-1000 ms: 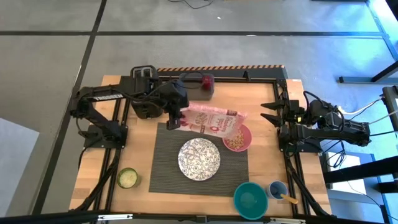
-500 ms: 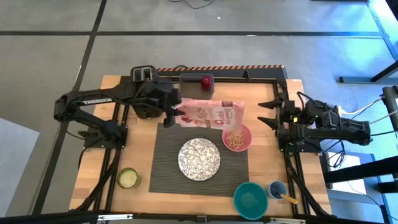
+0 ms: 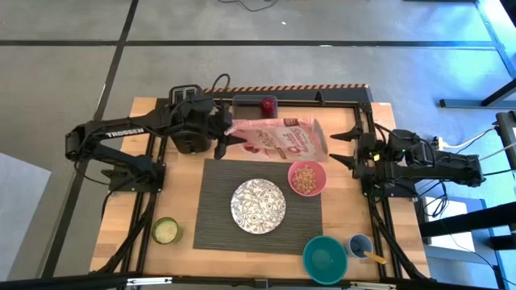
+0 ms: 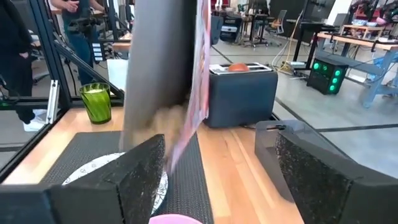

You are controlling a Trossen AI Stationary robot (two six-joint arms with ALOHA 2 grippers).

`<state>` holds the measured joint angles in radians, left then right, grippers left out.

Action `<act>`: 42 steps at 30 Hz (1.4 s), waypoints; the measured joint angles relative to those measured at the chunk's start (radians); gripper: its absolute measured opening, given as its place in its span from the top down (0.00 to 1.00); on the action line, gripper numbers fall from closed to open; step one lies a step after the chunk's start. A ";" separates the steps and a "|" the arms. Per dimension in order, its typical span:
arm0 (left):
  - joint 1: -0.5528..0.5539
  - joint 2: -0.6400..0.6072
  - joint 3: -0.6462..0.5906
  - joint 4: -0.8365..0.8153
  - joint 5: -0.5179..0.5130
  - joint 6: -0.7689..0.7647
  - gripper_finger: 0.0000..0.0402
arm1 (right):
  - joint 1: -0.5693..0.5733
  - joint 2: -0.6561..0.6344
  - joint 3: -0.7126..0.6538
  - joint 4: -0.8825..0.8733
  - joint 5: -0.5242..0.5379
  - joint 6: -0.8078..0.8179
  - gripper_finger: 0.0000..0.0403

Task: Arrange a breakfast setting
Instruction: Pour the cereal box into the pink bowl

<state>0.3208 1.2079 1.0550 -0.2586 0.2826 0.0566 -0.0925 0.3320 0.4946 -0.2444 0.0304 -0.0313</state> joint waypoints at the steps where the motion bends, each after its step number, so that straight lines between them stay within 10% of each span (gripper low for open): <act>1: 0.001 0.000 0.000 0.027 0.005 0.001 0.67 | 0.000 -0.011 0.000 -0.005 -0.001 0.000 0.27; 13: -0.011 0.008 0.000 0.352 -0.045 -0.045 0.67 | 0.000 0.016 -0.093 0.351 0.012 -0.059 0.28; 34: -0.031 0.010 0.000 0.371 -0.083 -0.046 0.67 | -0.001 0.402 -0.065 1.053 0.045 -0.184 0.28; 42: -0.035 0.010 0.000 0.372 -0.083 -0.038 0.67 | 0.000 0.446 0.004 0.999 0.003 -0.259 0.63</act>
<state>0.2863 1.2182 1.0550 0.1135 0.1995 0.0187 -0.0929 0.7776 0.4984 0.7548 0.0338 -0.2904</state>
